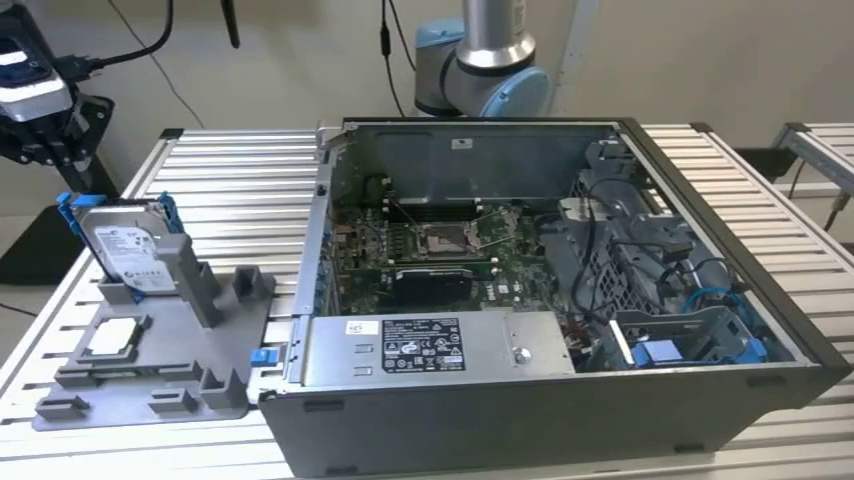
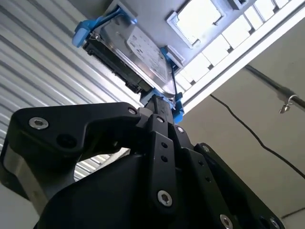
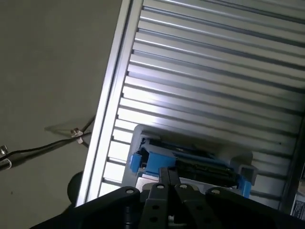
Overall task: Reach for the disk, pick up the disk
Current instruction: 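Pick up the disk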
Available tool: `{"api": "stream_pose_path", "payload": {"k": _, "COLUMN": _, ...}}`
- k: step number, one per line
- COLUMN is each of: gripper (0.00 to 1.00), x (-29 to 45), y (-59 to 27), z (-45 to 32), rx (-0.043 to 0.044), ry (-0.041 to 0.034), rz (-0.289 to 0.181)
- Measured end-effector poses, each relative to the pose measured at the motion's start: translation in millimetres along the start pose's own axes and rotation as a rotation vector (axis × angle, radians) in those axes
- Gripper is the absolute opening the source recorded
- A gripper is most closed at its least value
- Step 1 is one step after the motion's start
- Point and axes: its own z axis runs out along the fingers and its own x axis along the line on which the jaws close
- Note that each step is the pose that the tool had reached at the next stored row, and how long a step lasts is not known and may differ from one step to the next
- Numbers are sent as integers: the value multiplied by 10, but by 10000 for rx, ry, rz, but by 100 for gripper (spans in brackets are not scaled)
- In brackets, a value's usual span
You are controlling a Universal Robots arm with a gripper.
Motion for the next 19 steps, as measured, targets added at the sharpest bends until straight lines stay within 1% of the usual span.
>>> {"api": "stream_pose_path", "payload": {"k": 19, "gripper": 0, "x": 0, "y": 0, "z": 0, "rx": -4, "ry": 137, "rz": -3464}}
